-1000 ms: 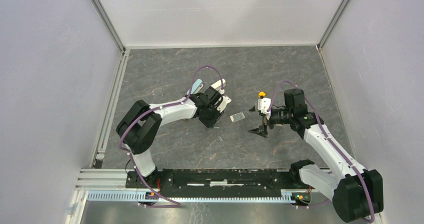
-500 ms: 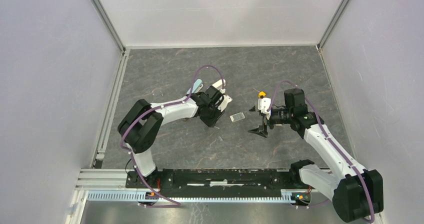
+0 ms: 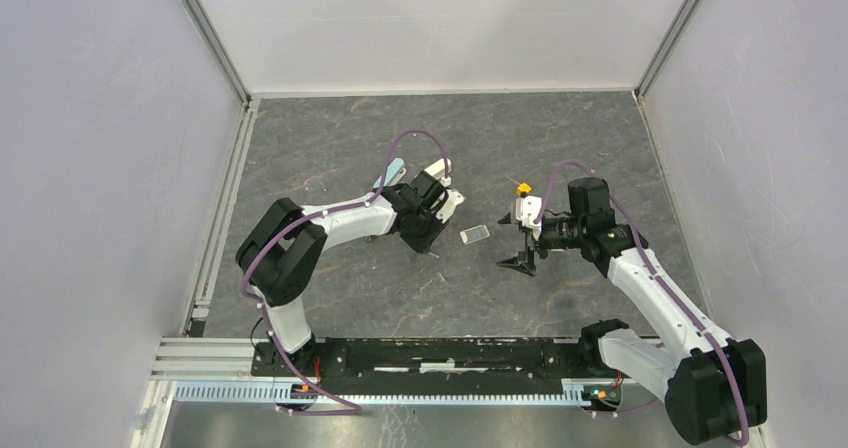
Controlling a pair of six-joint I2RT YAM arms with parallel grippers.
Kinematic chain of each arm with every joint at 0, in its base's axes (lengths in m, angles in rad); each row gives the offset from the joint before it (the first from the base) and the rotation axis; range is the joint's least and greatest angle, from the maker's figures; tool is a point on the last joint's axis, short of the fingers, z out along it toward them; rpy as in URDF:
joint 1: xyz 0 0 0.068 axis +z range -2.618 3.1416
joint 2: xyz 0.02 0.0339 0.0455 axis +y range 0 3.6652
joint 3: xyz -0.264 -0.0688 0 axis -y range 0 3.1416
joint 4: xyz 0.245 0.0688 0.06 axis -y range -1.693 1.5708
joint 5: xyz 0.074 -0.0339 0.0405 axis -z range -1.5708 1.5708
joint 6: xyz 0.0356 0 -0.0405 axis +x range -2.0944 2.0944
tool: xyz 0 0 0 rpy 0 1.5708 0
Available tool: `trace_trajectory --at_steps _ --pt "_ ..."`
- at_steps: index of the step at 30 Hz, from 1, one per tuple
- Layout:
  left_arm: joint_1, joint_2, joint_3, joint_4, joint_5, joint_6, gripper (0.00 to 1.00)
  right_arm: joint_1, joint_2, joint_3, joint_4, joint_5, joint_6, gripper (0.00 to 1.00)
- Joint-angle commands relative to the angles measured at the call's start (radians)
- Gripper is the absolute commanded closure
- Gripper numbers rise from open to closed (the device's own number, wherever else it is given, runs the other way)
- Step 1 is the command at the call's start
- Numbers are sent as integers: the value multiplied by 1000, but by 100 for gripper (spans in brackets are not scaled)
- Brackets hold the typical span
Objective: Unload the staples from the stapler
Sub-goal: Pick up the staple from the center of the board.
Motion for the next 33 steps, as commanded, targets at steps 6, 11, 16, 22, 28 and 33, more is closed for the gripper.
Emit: trace_trajectory --at_steps 6,11,16,22,28,33 --pt "-7 -46 -53 37 29 -20 69 -6 -6 42 -6 -23 -18 4" --pt "-7 -69 -127 132 31 -48 71 -5 -8 42 -6 -25 -20 4" --pt "-6 -98 -186 201 31 -81 73 -7 -8 44 -9 -29 -21 4" --pt "-8 -132 -236 245 28 -120 75 -7 -10 43 -11 -31 -21 4" --pt "-7 -152 -278 283 19 -146 82 -9 -9 43 -12 -35 -21 4" --pt "-7 -216 -312 318 -18 -179 90 -13 -8 42 -9 -43 -20 4"
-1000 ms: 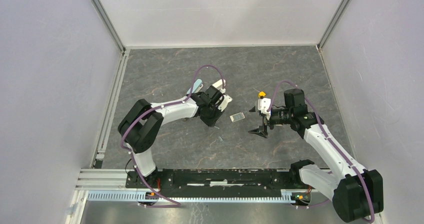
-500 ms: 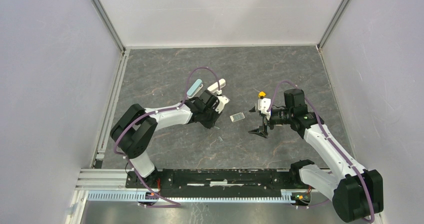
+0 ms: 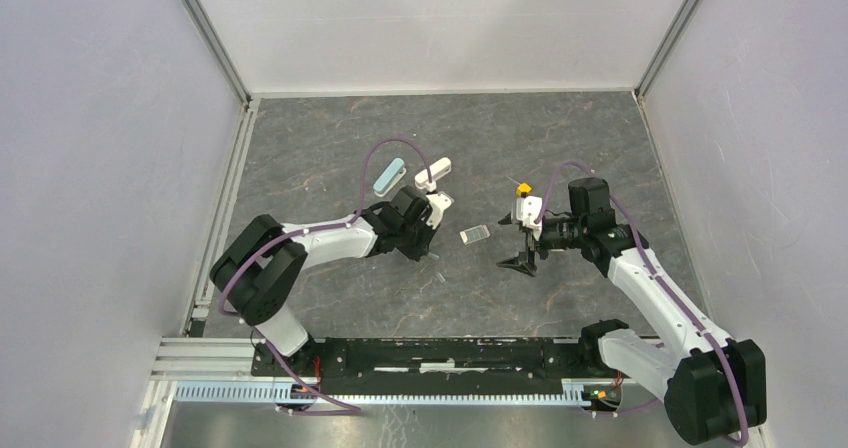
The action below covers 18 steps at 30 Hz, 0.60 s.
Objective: Unload the staples from the stapler
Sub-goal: Pick up the staple from the center of the board.
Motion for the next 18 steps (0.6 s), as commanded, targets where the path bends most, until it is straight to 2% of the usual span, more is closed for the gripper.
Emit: trace_trajectory --at_steps 1,9,13,16,18 --pt "-5 -75 -60 27 -20 -89 92 -5 -6 40 -1 -41 -12 4" --pt "-5 -219 -169 145 -40 -168 94 -6 4 32 6 -64 -2 4" --pt "-5 -291 -201 195 -23 -217 94 -6 9 8 55 -119 61 4" --pt "-5 -369 -244 268 23 -281 94 -6 10 -50 219 -196 225 5" --pt "-6 -420 -281 344 70 -333 94 -6 1 -118 457 -228 447 5"
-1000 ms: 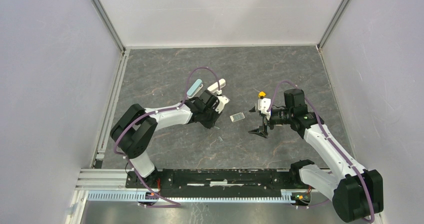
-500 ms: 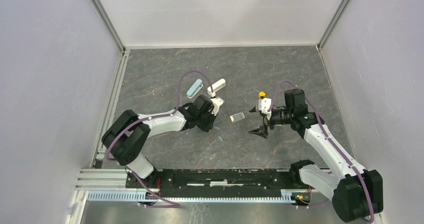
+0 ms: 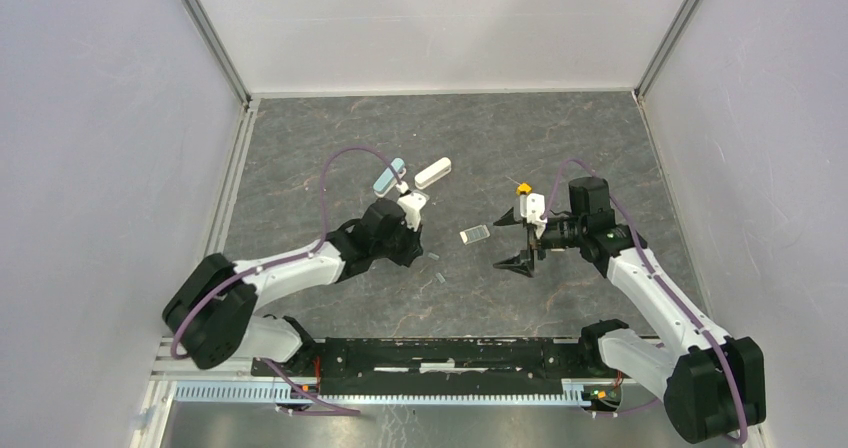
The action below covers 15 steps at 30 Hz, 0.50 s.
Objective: Unload the staples from the stapler
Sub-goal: Pick up the staple from the center of the board.
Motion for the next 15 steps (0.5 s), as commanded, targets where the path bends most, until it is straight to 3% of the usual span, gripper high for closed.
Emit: trace_trajectory --at_steps 1,4,7,12,15 --pt "-6 -129 -80 243 105 -177 94 -4 -12 -135 526 -113 491 6" --pt "-16 -183 -159 435 160 -272 94 -7 -11 -269 1003 -76 958 6" --pt "-37 -189 -215 617 201 -343 94 -13 12 -321 1265 -24 1266 7" --pt "-75 -138 -272 908 245 -457 94 -12 63 -350 1594 72 1632 10" --pt "-105 -106 -276 1017 245 -493 94 -11 86 -372 1674 100 1673 11"
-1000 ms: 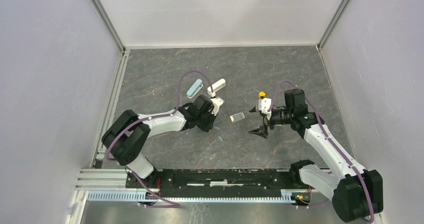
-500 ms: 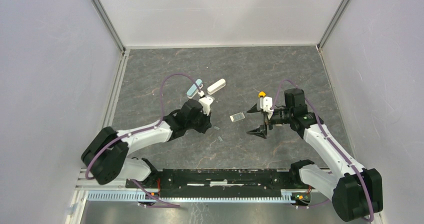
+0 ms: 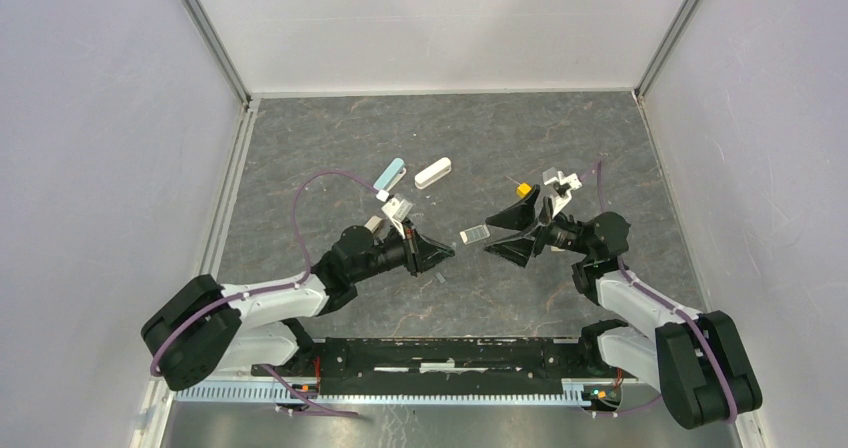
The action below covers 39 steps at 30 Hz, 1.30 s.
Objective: Unload the staples from the stapler
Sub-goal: Pick up the staple from the center of the board.
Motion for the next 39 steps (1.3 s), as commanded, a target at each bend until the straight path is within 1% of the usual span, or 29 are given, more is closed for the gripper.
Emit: trace_trajectory --at_steps 1,3,4,9,19,21,24,29,36,39 --pt "-42 41 -7 337 37 -127 94 -3 25 -36 318 74 259 11" --pt "-58 56 0 368 33 -134 94 -4 8 -43 233 76 203 11" --pt "-66 62 7 374 36 -133 94 -2 -2 -46 218 73 184 12" --pt "-91 96 21 423 40 -135 94 17 -33 -41 207 47 178 14" --pt "-119 151 27 532 41 -167 94 80 -4 2 138 -17 160 20" --pt "-118 158 27 550 42 -173 94 84 -4 6 137 -19 160 23" --pt "-122 164 30 554 46 -175 93 88 -4 9 137 -23 165 30" --pt "-127 179 39 563 55 -180 93 96 -3 6 165 -24 180 32" --pt "-133 209 44 601 67 -198 93 97 5 -2 245 -29 237 43" --pt "-134 215 44 609 64 -200 93 97 -1 -4 264 -27 248 46"
